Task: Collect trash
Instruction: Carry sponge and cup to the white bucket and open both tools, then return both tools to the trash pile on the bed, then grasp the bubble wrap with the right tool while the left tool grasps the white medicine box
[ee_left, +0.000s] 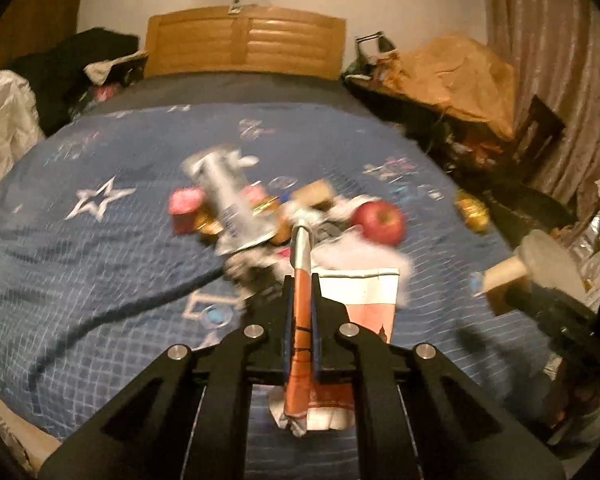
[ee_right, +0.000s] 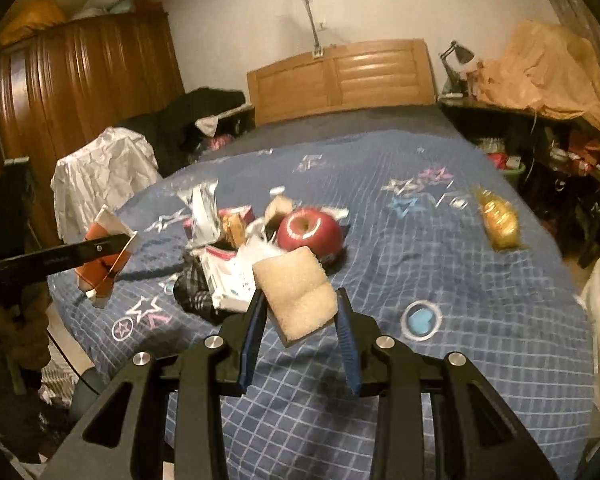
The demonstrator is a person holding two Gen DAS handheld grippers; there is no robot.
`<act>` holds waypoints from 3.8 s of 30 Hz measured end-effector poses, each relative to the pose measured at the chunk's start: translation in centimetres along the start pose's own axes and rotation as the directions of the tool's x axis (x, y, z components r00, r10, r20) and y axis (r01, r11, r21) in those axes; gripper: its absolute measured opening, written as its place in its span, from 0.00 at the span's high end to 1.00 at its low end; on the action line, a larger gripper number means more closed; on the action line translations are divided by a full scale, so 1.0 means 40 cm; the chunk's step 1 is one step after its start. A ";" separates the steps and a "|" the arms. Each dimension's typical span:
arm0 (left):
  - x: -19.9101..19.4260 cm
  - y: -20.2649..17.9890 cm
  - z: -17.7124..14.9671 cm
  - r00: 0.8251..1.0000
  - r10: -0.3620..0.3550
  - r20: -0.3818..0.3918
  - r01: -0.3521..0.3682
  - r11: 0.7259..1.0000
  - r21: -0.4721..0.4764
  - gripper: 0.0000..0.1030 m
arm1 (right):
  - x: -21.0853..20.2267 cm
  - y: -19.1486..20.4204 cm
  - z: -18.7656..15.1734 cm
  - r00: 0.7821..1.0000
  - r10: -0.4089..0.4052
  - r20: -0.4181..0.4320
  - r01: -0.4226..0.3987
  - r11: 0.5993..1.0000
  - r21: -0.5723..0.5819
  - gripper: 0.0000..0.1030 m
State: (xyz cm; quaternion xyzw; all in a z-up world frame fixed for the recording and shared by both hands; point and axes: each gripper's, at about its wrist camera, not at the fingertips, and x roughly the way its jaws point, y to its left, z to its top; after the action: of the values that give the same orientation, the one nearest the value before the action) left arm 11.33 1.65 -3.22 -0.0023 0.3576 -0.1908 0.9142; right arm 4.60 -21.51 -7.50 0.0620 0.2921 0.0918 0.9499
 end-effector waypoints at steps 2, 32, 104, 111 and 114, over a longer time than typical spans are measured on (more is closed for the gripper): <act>-0.001 -0.047 0.019 1.000 -0.018 0.012 0.018 1.000 0.023 0.95 | -0.034 -0.013 0.010 0.999 -0.016 0.031 0.016 1.000 0.001 0.65; 0.328 -1.126 0.135 0.911 -0.385 -0.148 0.407 0.784 0.469 0.95 | -0.691 -0.819 0.028 0.722 -0.691 0.011 0.654 0.689 0.312 0.65; 0.091 0.004 -0.069 0.985 0.171 0.004 -0.165 0.953 -0.253 0.72 | 0.373 -0.065 0.036 0.937 0.218 -0.273 -0.219 0.975 0.028 0.38; 0.114 0.009 -0.074 0.995 0.099 -0.025 -0.102 0.959 -0.264 0.75 | 0.488 -0.025 0.044 0.881 0.313 -0.354 -0.302 0.949 0.087 0.70; 0.134 0.001 -0.072 0.996 0.077 -0.044 -0.086 0.960 -0.266 0.72 | 0.465 -0.027 0.043 0.882 0.344 -0.322 -0.335 0.938 0.084 0.71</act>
State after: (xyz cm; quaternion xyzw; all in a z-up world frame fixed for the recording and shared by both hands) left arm 13.06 0.18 -8.89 -0.1077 0.3950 -0.1032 0.9065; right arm 20.85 -18.76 -16.37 0.1081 0.4333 0.2620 0.8555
